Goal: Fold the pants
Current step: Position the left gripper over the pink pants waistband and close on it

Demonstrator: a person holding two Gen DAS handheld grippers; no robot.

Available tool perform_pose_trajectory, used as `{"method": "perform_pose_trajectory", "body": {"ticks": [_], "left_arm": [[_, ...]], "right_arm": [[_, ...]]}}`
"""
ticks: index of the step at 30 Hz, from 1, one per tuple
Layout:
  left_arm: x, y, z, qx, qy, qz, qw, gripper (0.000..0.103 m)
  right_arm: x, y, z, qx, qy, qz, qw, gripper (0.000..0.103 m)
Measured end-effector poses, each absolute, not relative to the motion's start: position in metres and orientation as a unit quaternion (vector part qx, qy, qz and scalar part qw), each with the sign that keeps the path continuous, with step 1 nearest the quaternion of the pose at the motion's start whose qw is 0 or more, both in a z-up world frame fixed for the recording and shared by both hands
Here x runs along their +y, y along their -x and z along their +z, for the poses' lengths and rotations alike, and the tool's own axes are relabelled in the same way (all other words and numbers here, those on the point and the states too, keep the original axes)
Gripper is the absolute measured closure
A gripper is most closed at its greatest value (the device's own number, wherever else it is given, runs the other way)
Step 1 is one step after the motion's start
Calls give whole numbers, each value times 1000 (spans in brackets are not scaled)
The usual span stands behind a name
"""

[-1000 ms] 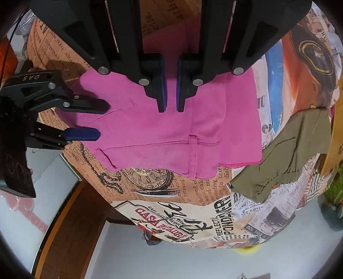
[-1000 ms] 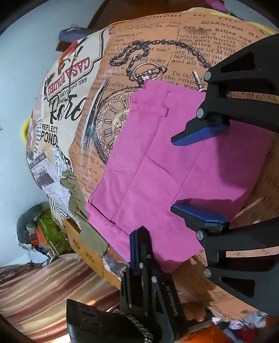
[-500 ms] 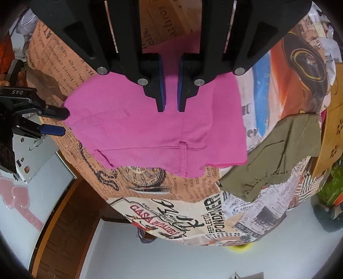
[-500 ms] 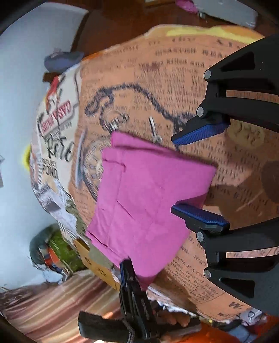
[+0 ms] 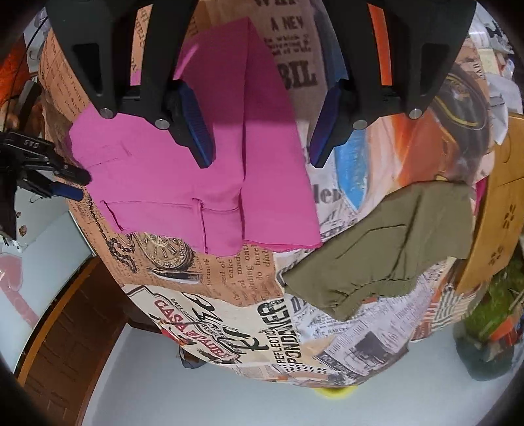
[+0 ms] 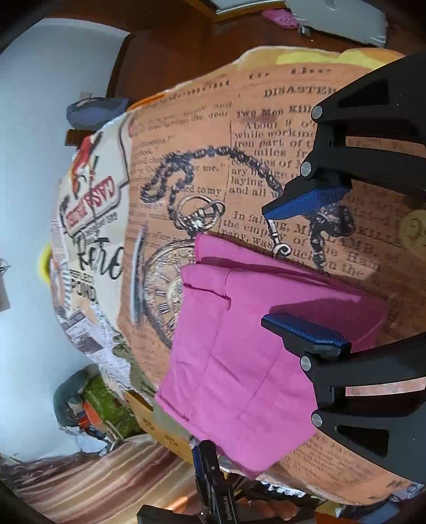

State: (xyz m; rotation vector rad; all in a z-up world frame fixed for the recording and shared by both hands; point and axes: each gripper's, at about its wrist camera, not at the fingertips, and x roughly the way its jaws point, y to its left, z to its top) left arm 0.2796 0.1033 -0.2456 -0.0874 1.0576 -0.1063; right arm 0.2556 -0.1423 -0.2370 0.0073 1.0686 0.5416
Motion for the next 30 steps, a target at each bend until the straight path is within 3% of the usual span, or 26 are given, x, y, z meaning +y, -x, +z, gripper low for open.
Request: {"method": "perform_pose_trajectory", "body": {"ticks": [12, 19, 22, 24, 26, 30], "left_arm": [[103, -299, -267, 508, 68, -70, 856, 39], [109, -302, -267, 518, 100, -77, 846, 51], [111, -297, -258, 514, 98, -66, 850, 51], [114, -291, -254, 512, 85, -52, 853, 48], [116, -289, -255, 514, 86, -52, 852, 34], [121, -292, -269, 530, 113, -61, 838, 33]], "right_arm": [[-140, -272, -251, 522, -39, 284, 803, 48], [-134, -277, -252, 521, -40, 288, 802, 48], [-137, -275, -252, 528, -48, 289, 797, 48], [-139, -271, -252, 529, -50, 291, 795, 48], [-139, -270, -252, 529, -49, 293, 795, 48], [-138, -271, -253, 529, -52, 294, 794, 48]]}}
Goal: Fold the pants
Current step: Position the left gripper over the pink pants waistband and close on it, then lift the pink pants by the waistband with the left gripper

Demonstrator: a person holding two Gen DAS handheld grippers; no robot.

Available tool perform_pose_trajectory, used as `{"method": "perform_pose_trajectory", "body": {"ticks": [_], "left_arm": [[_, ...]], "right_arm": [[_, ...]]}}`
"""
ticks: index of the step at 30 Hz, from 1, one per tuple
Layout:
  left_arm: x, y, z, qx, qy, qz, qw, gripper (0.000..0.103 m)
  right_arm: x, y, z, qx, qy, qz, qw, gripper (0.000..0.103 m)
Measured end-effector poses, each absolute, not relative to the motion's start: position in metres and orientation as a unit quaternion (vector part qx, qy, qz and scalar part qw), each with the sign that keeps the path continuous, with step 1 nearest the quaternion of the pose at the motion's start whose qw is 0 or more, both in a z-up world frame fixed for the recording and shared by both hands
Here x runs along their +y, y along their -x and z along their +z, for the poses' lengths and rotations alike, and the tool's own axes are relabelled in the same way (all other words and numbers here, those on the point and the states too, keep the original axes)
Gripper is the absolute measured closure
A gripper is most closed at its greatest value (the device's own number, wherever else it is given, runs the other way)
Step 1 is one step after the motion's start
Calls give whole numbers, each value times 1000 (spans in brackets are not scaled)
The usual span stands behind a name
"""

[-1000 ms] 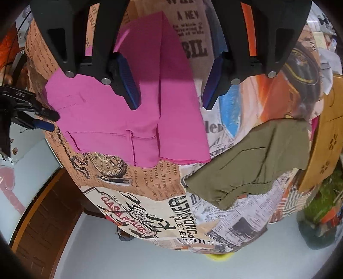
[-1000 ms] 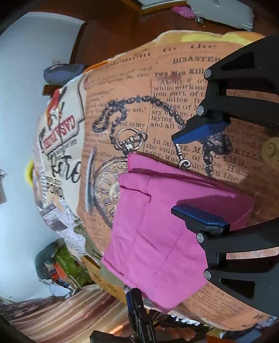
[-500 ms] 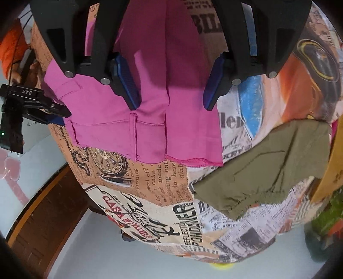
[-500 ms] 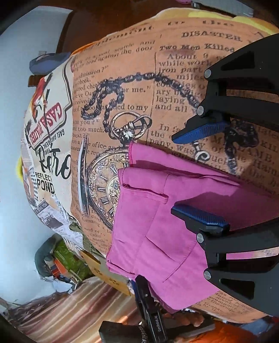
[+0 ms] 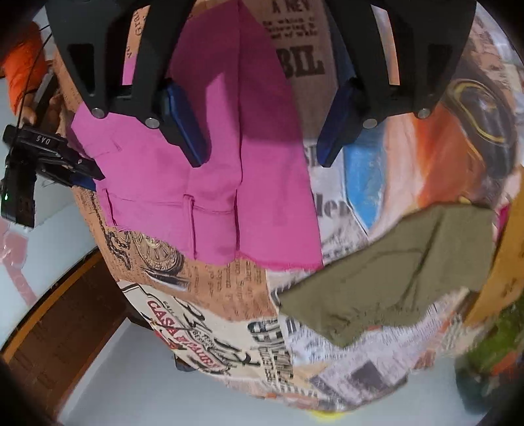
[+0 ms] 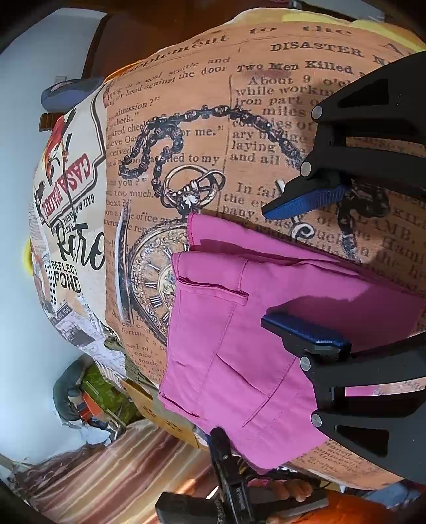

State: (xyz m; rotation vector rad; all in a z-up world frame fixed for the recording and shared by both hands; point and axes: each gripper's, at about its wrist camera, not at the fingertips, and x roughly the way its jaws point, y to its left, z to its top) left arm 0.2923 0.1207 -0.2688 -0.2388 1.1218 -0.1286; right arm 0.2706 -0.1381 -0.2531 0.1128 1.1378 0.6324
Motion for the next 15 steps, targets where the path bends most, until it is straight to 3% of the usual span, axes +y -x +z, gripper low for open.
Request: {"method": "perform_pose_trajectory", "body": {"ticks": [6, 9, 11, 15], "left_arm": [[119, -305, -275, 523, 132, -69, 839, 34], [118, -307, -274, 522, 138, -77, 838, 52], [117, -308, -273, 523, 150, -91, 834, 70], [115, -309, -273, 522, 149, -98, 834, 77]], "right_arm": [[-136, -279, -257, 530, -70, 300, 790, 48], [-134, -281, -257, 526, -71, 304, 791, 54], [-132, -282, -255, 524, -72, 309, 790, 64], [-127, -281, -251, 518, -58, 310, 796, 73]]}}
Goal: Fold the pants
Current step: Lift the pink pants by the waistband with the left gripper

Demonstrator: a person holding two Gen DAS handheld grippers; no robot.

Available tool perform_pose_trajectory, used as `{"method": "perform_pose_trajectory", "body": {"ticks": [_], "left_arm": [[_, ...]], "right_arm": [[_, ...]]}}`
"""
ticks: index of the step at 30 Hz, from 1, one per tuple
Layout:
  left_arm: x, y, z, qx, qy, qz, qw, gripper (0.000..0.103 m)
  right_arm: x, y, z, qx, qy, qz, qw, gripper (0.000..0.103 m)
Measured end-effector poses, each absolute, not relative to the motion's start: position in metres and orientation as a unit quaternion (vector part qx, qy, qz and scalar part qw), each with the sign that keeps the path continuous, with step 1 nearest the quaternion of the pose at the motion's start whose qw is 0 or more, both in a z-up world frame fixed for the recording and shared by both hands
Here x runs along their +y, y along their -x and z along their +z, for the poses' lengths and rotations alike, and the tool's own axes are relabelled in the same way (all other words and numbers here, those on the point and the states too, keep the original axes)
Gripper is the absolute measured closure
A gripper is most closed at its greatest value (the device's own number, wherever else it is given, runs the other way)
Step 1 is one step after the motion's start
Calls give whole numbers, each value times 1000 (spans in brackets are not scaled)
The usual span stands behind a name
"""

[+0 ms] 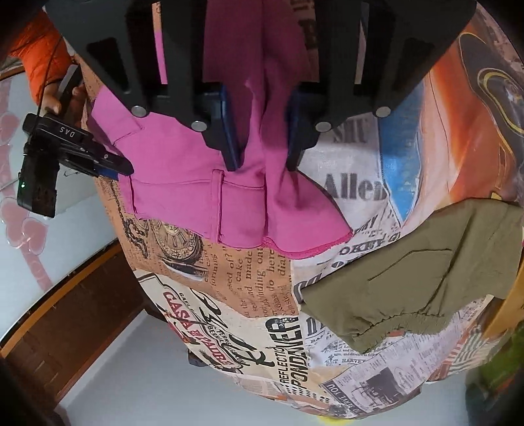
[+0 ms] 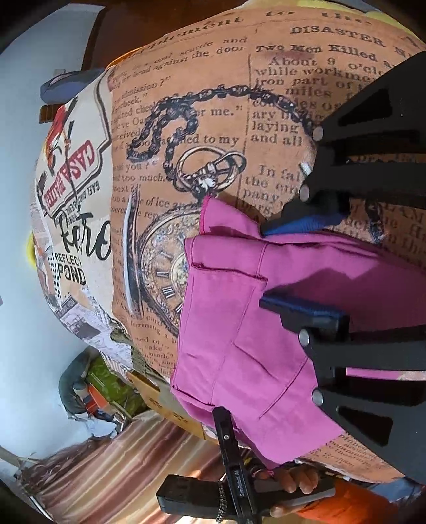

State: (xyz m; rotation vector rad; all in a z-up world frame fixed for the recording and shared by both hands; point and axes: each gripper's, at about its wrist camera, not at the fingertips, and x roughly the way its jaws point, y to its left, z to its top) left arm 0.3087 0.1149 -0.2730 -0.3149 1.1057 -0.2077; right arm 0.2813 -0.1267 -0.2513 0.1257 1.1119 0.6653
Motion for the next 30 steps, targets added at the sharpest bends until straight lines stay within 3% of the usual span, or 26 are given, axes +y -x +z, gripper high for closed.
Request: {"method": "perform_pose_trajectory", "body": {"ticks": [5, 19, 30], "left_arm": [[110, -306, -263, 515, 131, -87, 843, 92], [104, -274, -186, 437, 63, -68, 895, 95], [162, -271, -124, 374, 59, -22, 925, 95]], "right_arm": [[-120, -277, -239, 490, -16, 301, 818, 86], [-101, -267, -171, 417, 6, 315, 853, 92], [-43, -285, -112, 348, 22, 348, 870, 92]]}}
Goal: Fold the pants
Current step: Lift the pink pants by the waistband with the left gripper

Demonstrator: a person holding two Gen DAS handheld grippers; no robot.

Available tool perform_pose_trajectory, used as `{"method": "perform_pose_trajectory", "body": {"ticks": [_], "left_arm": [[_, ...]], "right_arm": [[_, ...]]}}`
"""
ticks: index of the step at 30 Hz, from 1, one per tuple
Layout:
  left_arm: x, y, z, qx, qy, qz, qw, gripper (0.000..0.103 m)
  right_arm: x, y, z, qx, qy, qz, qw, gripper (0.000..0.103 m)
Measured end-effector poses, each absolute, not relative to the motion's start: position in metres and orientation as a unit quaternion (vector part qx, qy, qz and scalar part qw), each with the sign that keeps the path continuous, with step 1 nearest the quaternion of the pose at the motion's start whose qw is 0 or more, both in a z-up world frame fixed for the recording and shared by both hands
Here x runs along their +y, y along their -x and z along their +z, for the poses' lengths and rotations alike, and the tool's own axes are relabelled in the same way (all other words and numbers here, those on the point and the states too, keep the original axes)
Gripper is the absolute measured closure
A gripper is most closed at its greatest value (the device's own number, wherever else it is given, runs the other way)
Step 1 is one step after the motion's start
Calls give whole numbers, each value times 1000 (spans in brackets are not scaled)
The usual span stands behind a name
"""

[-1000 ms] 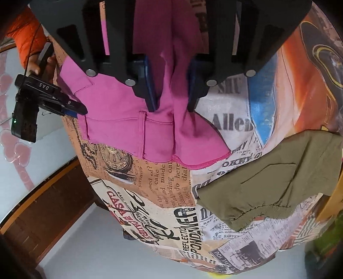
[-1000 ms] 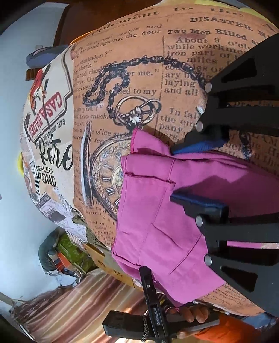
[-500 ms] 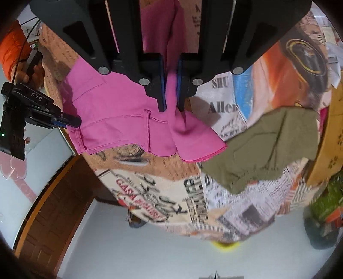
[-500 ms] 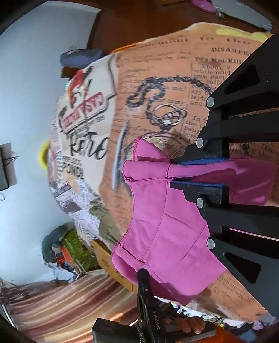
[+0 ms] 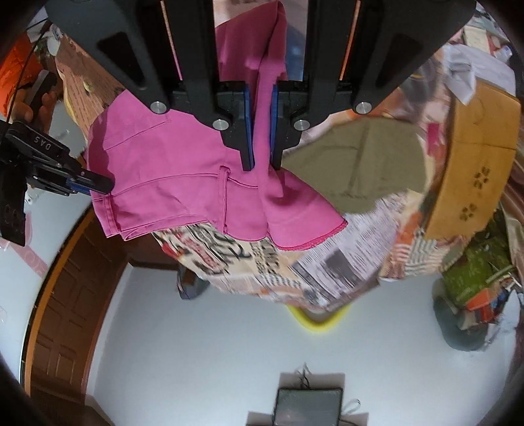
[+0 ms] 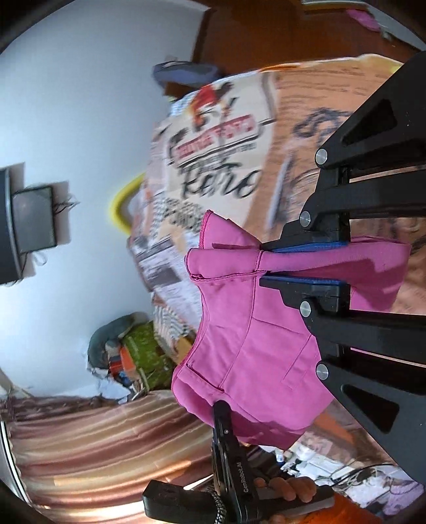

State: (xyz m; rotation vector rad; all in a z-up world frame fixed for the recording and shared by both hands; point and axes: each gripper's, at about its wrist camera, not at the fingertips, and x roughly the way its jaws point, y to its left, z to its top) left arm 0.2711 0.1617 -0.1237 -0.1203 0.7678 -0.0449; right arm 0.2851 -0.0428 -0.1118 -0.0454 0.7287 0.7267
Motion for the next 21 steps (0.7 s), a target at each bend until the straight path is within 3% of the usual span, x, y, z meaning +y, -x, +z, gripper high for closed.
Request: {"method": "perform_pose_trajectory", "body": {"ticks": [10, 21], "left_arm": [[236, -299, -115, 364, 68, 22, 928, 95], [304, -358, -186, 423, 72, 68, 901, 95]], "right_arm": [[33, -322, -103, 327, 34, 370, 869, 92], [119, -365, -156, 371, 62, 385, 843, 96]]}}
